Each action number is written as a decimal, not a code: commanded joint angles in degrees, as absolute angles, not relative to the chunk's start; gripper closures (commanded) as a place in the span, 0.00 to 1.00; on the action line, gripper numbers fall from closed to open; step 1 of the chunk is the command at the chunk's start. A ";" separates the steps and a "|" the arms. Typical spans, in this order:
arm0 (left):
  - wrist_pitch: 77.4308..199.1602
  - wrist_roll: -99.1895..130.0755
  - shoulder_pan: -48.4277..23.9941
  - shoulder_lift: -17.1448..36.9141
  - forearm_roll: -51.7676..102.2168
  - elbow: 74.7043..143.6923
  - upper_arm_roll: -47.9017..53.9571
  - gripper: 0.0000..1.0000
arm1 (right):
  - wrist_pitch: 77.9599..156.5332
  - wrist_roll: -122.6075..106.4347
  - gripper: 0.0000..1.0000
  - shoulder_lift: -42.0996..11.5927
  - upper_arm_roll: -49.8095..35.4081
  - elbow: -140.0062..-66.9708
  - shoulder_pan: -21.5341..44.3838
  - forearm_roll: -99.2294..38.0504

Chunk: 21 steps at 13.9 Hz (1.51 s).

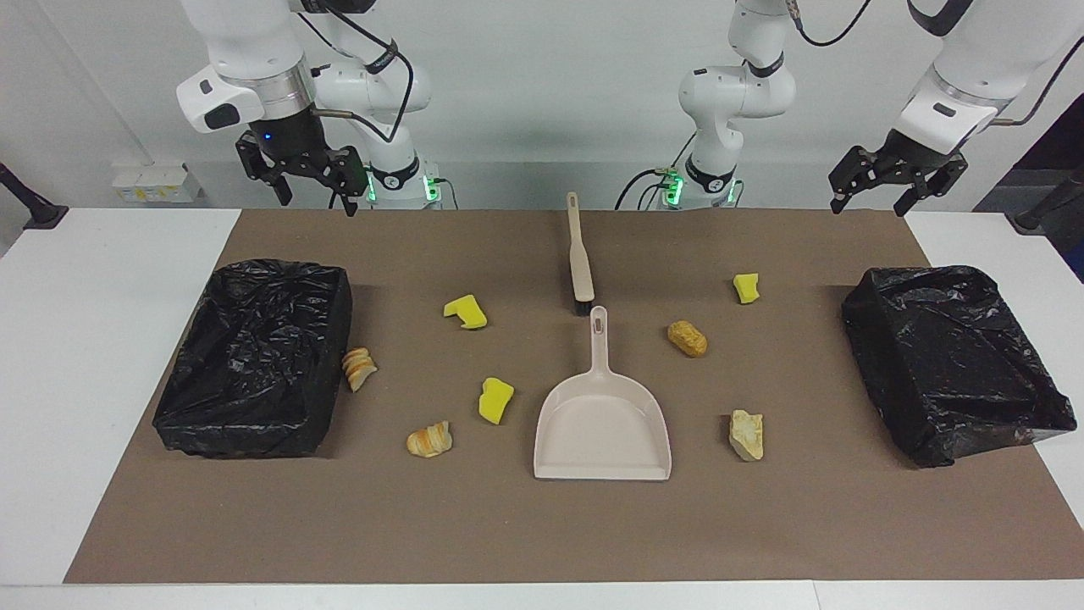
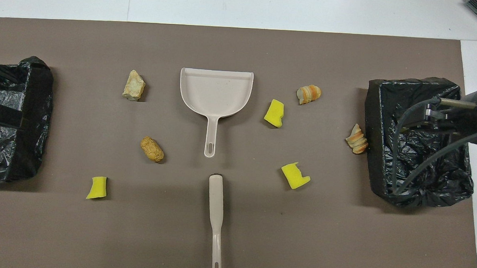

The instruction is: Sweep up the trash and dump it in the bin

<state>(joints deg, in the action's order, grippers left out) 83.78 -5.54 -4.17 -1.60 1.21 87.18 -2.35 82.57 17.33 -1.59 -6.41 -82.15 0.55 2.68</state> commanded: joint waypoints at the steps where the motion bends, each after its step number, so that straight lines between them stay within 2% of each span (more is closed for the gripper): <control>1: 83.94 -8.60 -4.74 -1.84 1.41 87.01 -2.64 0.00 | 81.82 15.29 0.00 -2.64 -5.80 -80.33 0.88 2.55; 7: 82.62 -8.53 -4.92 -2.63 1.49 87.97 -2.55 0.00 | 82.97 15.29 0.00 -1.93 -5.80 -80.51 0.88 1.85; 12: 83.76 -8.61 -7.72 -3.78 2.37 93.06 -1.14 0.00 | 83.06 15.29 0.00 -1.84 -5.63 -80.68 1.23 1.85; 14: 86.21 -8.09 -8.70 -3.87 8.05 96.75 -1.05 0.00 | 82.97 15.38 0.00 -1.76 -5.62 -80.68 1.23 2.02; 21: 101.41 0.32 -24.32 -9.58 9.67 116.53 -1.05 0.00 | 83.14 15.03 0.00 -2.02 -5.71 -81.56 1.23 1.23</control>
